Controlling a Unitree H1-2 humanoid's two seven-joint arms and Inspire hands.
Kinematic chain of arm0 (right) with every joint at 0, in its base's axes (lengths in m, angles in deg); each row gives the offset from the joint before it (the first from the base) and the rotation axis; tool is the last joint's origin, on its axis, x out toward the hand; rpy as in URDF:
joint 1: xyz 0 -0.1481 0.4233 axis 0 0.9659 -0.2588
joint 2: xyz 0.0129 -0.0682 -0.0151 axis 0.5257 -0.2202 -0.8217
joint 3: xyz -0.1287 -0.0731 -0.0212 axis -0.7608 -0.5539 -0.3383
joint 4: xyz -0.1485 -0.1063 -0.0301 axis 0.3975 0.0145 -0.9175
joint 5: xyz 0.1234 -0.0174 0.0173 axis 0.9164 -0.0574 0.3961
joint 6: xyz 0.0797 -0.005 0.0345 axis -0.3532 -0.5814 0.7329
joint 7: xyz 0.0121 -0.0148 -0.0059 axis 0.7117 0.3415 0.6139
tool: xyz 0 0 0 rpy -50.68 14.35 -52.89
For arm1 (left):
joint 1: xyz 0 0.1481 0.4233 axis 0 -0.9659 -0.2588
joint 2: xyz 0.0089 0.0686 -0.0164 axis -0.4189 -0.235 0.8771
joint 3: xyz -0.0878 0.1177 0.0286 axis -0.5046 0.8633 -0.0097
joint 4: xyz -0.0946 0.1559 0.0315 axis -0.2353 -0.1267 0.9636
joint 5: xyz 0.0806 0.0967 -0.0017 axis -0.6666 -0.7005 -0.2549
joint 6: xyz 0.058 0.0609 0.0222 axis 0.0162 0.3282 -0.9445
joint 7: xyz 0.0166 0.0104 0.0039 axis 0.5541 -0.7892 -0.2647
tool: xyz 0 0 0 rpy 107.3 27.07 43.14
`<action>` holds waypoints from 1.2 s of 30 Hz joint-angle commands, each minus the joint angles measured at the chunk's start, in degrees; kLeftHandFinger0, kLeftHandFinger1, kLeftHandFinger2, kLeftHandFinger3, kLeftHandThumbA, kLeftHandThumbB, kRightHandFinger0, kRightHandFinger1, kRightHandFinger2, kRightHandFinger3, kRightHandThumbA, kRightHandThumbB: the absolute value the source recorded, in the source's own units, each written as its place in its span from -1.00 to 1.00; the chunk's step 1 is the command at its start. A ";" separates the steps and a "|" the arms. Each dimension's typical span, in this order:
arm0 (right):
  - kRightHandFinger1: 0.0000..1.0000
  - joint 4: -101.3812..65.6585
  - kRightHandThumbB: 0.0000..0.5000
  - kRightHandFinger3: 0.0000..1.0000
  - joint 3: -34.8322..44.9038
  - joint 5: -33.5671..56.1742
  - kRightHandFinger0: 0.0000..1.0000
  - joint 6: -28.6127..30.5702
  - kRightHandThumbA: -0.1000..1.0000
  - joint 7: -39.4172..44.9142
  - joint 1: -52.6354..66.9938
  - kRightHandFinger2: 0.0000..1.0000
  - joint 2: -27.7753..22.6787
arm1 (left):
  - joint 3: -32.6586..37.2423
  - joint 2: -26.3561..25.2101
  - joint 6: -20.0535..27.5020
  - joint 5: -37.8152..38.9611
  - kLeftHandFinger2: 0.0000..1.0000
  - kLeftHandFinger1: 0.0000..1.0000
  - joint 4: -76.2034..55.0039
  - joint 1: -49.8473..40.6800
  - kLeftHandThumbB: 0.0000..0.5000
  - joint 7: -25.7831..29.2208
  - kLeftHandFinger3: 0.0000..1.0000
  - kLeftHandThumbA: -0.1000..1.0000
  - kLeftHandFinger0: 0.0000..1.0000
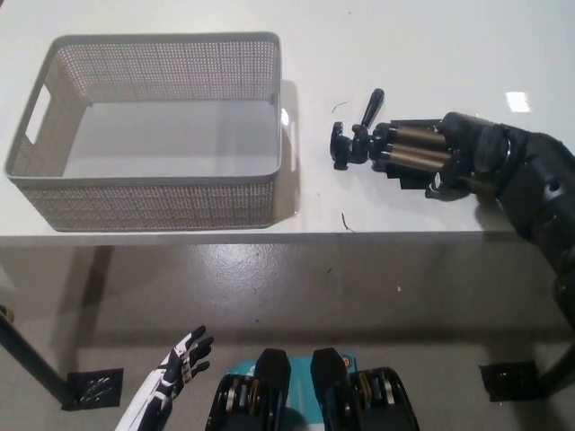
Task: The robot uses its right hand to pick the tripod on the desk and places it into a rectangular container on the left.
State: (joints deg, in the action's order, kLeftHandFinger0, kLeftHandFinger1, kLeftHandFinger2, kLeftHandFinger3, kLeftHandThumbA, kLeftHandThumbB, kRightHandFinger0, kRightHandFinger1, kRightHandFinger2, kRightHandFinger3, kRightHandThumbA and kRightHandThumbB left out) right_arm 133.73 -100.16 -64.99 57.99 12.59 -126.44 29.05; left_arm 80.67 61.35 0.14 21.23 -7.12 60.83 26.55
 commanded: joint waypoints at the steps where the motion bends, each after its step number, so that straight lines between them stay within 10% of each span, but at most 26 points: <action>1: -0.10 1.19 -0.53 0.60 6.65 6.43 -1.00 5.21 -1.00 -14.09 4.45 0.73 0.13 | -0.71 0.24 2.73 0.99 1.00 1.00 -0.52 1.24 0.34 0.02 1.00 1.00 1.00; 6: 0.34 1.18 -0.53 0.97 12.16 8.53 -0.92 4.78 -1.00 -10.30 3.95 0.97 0.48 | -0.68 0.06 2.46 0.86 1.00 1.00 -1.32 -0.34 0.25 -0.11 1.00 1.00 1.00; 14: 0.45 1.08 -0.20 0.53 18.54 11.37 -0.53 4.65 -1.00 -6.02 1.98 0.96 0.20 | -0.98 0.46 3.36 0.69 1.00 1.00 -0.50 -0.06 0.35 0.21 1.00 1.00 1.00; 28: -0.05 1.28 -0.18 0.21 21.14 11.82 -0.82 4.04 -1.00 -3.70 1.94 0.49 -1.52 | -1.13 0.67 3.54 0.85 1.00 1.00 -0.30 -0.22 0.33 0.13 1.00 1.00 1.00; 31: -0.12 1.58 -0.27 0.41 22.20 13.14 -0.99 1.69 -1.00 -1.95 1.42 0.52 -1.22 | -1.40 0.32 3.70 1.16 1.00 1.00 -0.40 -0.36 0.25 -0.06 1.00 1.00 1.00; 32: -0.18 1.88 -0.28 1.00 25.62 16.73 -1.00 -1.55 -1.00 0.29 0.77 0.61 -1.22 | -1.48 0.30 3.82 0.94 1.00 1.00 -0.30 -0.16 0.28 0.10 1.00 1.00 1.00; 33: -0.18 2.08 -0.30 1.00 27.23 18.15 -0.97 -3.54 -1.00 2.61 0.07 0.69 -1.36 | -1.61 0.31 3.73 0.89 1.00 1.00 -0.21 0.13 0.28 0.21 1.00 1.00 1.00; 36: -0.80 2.28 -0.41 1.00 29.69 19.51 -1.00 -6.13 -1.00 7.17 -0.74 0.16 -1.77 | -1.68 0.44 3.97 1.13 1.00 1.00 -0.22 -0.35 0.26 0.13 1.00 1.00 1.00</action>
State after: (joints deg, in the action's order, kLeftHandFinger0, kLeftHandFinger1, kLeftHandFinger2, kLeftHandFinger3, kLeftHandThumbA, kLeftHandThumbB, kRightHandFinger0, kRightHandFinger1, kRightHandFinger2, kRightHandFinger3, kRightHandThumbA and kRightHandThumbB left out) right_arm 134.06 -74.72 -53.69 60.34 9.09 -126.36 27.33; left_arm 79.68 61.76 1.56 21.31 -6.82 60.75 26.55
